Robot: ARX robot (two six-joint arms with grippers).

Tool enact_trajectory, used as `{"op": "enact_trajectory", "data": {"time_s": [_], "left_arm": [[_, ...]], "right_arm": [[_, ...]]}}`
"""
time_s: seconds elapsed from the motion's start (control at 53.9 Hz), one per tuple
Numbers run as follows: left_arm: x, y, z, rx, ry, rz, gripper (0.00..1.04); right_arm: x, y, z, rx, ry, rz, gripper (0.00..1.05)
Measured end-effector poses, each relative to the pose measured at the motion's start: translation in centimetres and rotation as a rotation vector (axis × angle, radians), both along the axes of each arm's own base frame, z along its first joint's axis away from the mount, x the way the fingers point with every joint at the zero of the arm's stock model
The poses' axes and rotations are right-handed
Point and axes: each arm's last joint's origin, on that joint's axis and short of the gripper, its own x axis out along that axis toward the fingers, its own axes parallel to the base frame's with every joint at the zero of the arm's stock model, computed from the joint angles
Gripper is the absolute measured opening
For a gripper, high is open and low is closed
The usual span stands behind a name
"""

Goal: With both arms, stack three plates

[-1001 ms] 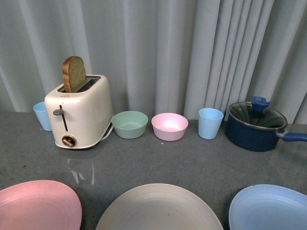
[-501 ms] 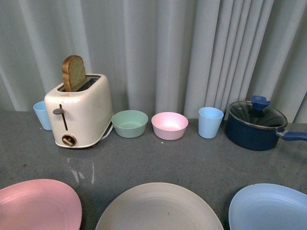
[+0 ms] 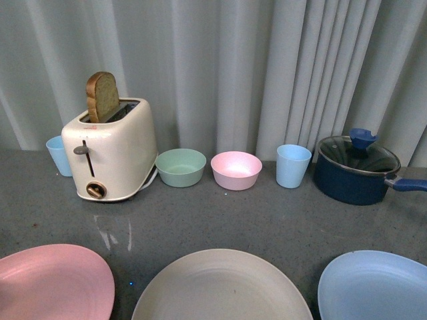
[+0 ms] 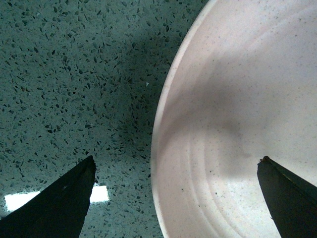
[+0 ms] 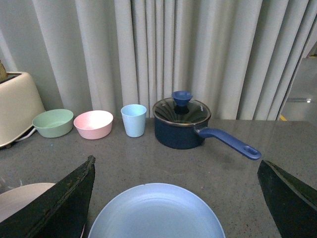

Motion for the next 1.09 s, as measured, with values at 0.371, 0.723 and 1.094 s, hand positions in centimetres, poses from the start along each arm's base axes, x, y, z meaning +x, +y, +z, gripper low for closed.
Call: {"op": "enact_trajectory", "data": {"time_s": [0.371,0.723,1.094], "left_arm": [[0.1,-0.2,-0.4,-0.022,0.05,0.01,0.85],[0.2,0.4,0.0,-0.07,0.072,0.047,0.3],[0.1,1.7,1.2,-0.197,0.066,0.109,0.03]], "right_arm": [[0.0,0.0,0.0,0.0,0.0,0.0,0.97],[0.0,0.0,0.0,0.0,0.0,0.0,0.97],[0.0,0.0,0.0,0.0,0.0,0.0,0.97]]}}
